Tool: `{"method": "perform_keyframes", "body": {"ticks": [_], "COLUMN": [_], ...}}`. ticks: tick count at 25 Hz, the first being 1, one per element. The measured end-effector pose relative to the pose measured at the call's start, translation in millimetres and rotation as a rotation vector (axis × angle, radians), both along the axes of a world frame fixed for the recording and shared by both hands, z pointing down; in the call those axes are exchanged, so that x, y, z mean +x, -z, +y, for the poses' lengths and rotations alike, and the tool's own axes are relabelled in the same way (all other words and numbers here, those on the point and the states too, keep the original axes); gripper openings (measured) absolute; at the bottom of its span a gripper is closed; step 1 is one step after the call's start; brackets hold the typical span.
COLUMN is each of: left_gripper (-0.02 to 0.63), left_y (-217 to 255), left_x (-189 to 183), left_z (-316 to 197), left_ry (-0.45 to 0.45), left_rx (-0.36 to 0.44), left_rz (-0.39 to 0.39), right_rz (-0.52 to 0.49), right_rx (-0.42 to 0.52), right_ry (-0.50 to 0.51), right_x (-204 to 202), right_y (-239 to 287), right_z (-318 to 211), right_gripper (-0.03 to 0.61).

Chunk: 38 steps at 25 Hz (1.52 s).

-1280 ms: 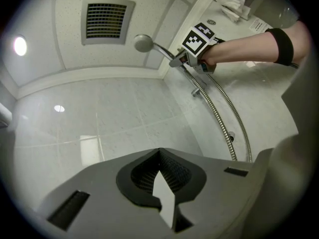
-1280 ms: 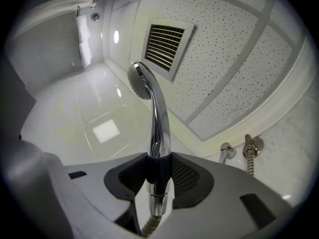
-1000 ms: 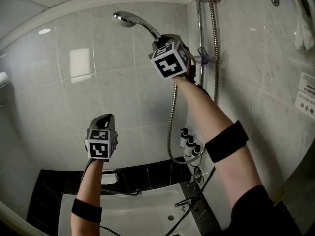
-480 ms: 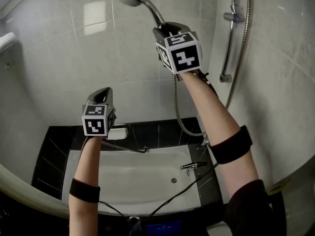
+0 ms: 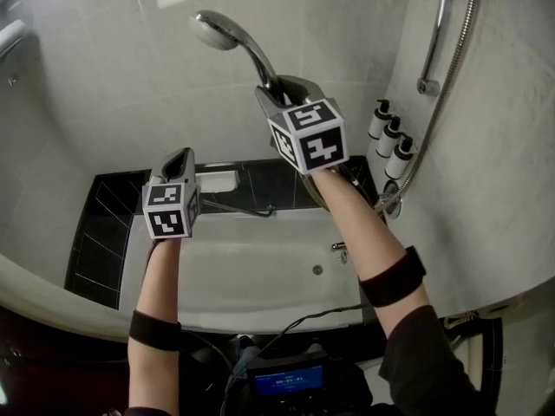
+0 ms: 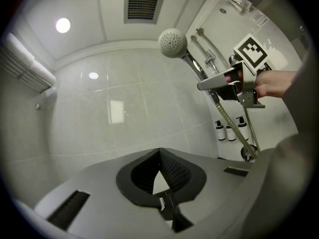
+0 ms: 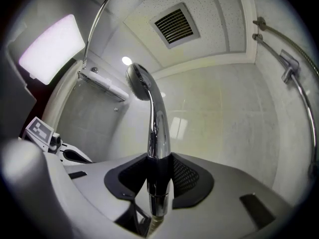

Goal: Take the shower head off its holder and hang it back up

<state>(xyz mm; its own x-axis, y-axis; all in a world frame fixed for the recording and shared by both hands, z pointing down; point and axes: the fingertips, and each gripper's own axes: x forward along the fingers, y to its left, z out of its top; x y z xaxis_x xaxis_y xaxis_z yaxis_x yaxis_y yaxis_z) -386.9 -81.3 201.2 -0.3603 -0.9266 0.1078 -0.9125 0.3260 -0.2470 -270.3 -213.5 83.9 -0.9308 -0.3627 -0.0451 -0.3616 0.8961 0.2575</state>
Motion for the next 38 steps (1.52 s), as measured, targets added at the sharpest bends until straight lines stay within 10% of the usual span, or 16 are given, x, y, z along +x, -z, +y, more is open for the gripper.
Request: {"method": "perform_keyframes", "body": {"ticks": [22, 38], "left_gripper": [0.0, 0.0], "left_y": [-265.3, -547.6], "left_x": [-8.5, 36.4], "left_z": [75.2, 54.8], "left_ry": [0.013, -0.092], "left_rx": [-0.226, -0.451], "left_rz": [0.18, 0.312], "right_rz": [0.505, 1.138], "right_rx": [-0.435, -0.278], "right_ry": [0.037, 0.107], "right_x": [-3.3, 58.5], "right_y": [-436.9, -779.1], "right_z": [81.4, 85.8], "right_gripper": [0.146, 0.144]}}
